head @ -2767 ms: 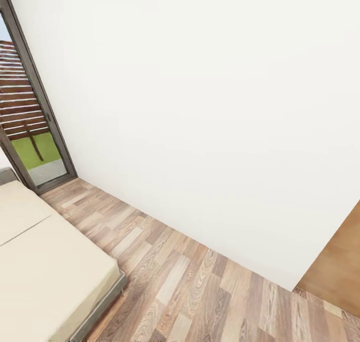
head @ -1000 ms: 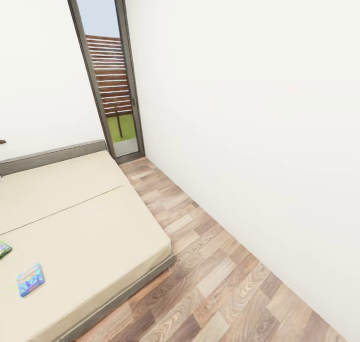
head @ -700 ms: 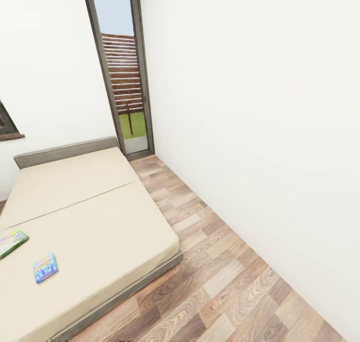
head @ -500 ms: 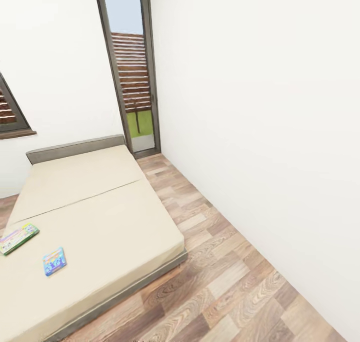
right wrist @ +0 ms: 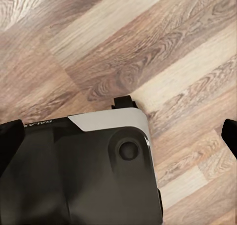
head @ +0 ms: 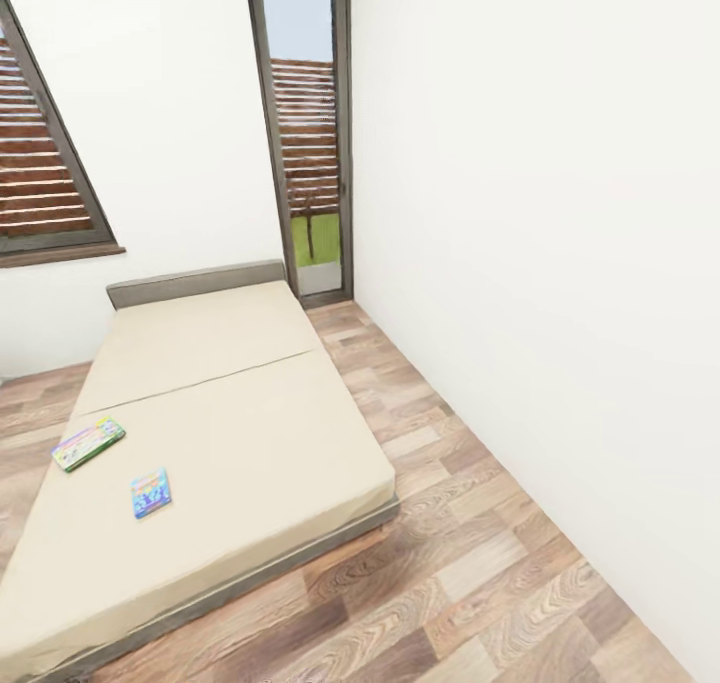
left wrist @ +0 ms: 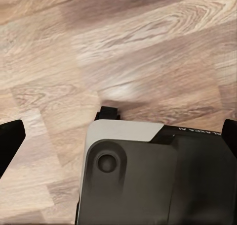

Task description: Put all the toys in the child's room - the three board games (two on the bed and one on the table), the two jigsaw puzzles on the table, and the tennis ball on the table - inside the toy box on the table in the child's room.

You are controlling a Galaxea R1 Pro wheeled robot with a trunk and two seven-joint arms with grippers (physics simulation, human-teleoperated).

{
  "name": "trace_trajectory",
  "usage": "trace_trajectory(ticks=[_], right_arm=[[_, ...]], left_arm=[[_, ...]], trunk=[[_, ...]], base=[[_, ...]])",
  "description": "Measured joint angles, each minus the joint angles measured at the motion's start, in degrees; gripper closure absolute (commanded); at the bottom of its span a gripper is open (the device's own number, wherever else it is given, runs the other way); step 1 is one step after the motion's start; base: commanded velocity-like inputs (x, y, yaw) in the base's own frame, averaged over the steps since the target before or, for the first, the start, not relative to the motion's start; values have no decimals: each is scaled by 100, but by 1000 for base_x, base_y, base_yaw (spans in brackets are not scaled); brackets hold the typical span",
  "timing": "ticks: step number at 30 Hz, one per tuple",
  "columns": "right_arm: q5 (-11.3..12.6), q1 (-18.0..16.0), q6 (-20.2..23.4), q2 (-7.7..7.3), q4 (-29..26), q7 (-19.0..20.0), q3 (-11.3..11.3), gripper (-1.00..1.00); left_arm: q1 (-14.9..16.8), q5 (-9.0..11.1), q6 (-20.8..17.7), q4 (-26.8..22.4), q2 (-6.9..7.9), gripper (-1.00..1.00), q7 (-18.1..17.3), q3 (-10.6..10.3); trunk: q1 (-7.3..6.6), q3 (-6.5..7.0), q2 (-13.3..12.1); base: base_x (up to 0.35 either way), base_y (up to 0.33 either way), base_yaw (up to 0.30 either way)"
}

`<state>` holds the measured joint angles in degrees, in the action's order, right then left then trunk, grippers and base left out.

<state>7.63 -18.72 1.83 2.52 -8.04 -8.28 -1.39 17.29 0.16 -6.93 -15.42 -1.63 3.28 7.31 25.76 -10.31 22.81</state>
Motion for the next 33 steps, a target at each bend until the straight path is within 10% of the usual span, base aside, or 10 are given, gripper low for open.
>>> trace_trajectory(ticks=[33], right_arm=[[-7,0,-2,68,0,1,4,-100]], left_arm=[[0,-40,9,4,11,-100,1,-10]], trunk=[[0,-199,0]], base=[[-78,53,238]])
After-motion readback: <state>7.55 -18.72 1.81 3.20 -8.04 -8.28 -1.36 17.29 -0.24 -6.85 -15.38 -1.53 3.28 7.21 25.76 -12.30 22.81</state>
